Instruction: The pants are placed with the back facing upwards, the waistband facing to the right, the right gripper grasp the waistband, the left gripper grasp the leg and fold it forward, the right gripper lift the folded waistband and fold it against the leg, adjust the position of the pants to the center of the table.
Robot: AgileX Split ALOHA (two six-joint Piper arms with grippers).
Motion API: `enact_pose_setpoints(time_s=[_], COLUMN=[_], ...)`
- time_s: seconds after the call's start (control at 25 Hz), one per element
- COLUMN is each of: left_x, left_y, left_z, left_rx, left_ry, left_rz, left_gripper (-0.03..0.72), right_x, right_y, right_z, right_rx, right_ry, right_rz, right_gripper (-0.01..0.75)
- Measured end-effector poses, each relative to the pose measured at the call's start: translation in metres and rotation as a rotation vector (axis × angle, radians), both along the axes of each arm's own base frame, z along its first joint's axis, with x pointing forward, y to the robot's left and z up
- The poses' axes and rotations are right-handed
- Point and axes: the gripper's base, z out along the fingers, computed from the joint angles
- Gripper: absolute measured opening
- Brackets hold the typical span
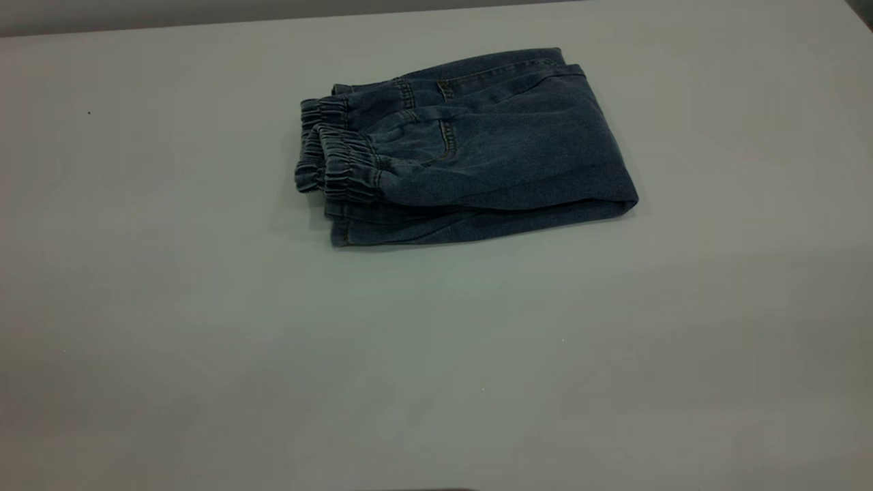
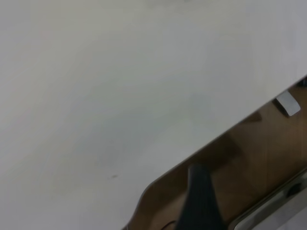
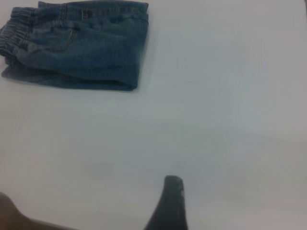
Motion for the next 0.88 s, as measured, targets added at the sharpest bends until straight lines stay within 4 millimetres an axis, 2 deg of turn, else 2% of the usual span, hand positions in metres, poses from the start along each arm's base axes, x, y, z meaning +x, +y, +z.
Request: enact_pose_setpoints(time_s=[0.88], left_x=[-0.0032], left_y=[-0.0070], left_z=[-0.0049], left_rx=[-0.048], left_ry=[0.049], left_rz=[-0.051], left_gripper=[0.497], right_x=[0.0002], right_y=[0.0000], right_z=[0.0002], right_rx=[0.001], right_ry=[-0.003], right_rz=[0.000], right_gripper=[0.594])
